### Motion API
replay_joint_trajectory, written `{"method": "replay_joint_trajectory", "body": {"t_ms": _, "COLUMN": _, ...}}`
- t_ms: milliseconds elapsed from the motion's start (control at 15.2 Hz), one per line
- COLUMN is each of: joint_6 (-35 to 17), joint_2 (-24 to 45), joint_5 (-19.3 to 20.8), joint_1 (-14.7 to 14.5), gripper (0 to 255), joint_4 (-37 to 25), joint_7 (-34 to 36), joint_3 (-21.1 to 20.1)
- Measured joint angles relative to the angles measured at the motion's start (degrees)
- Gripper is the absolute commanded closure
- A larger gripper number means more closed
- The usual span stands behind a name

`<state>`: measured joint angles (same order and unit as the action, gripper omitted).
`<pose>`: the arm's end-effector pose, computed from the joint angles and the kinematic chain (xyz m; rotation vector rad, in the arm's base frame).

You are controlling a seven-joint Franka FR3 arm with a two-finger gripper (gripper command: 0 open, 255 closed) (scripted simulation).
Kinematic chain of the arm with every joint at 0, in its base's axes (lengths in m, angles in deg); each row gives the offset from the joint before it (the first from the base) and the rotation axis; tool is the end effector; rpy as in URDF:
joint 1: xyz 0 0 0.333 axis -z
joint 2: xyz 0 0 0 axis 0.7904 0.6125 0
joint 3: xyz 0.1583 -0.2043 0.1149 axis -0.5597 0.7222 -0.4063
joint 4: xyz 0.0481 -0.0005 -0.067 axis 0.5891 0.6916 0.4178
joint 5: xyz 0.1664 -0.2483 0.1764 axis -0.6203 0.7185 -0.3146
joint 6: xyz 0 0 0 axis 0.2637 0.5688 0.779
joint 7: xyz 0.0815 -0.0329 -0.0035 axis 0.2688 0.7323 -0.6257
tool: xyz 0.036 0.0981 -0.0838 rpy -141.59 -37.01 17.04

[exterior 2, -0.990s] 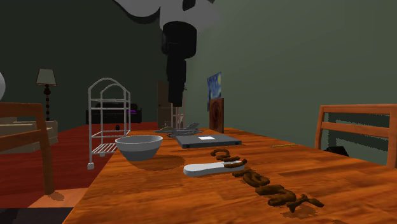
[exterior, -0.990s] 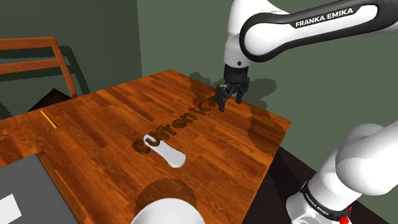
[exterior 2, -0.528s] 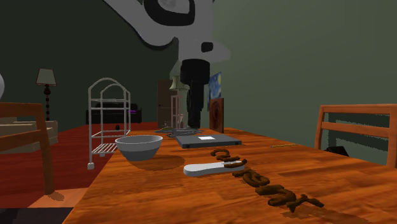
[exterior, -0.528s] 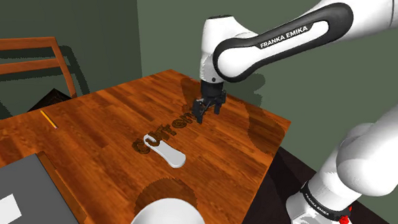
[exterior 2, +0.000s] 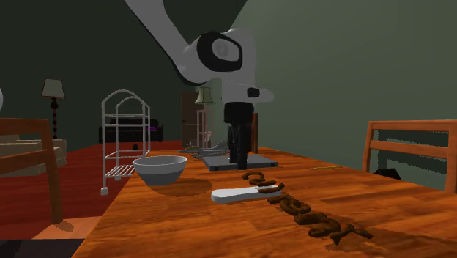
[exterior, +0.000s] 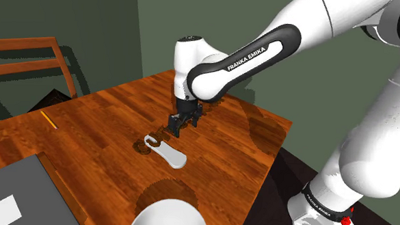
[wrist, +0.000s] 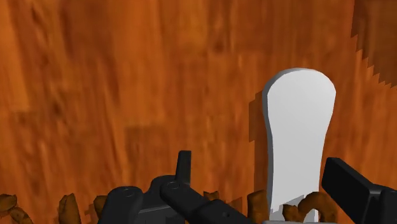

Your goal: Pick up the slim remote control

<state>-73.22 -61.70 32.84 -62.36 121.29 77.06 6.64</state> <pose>0.4244 0.2486 0.3097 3.0918 0.2581 -0.0357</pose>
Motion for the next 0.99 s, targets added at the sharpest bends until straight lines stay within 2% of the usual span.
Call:
{"method": "replay_joint_trajectory", "body": {"t_ms": 462, "joint_6": -3.7, "joint_2": 14.3, "joint_5": 6.4, "joint_1": -3.9, "gripper": 0, "joint_4": -10.3, "joint_7": 4.6, "joint_3": -0.4}}
{"method": "replay_joint_trajectory", "body": {"t_ms": 990, "joint_6": -8.2, "joint_2": 19.5, "joint_5": 9.2, "joint_1": -5.4, "gripper": 0, "joint_4": -10.8, "joint_7": 6.7, "joint_3": 0.8}}
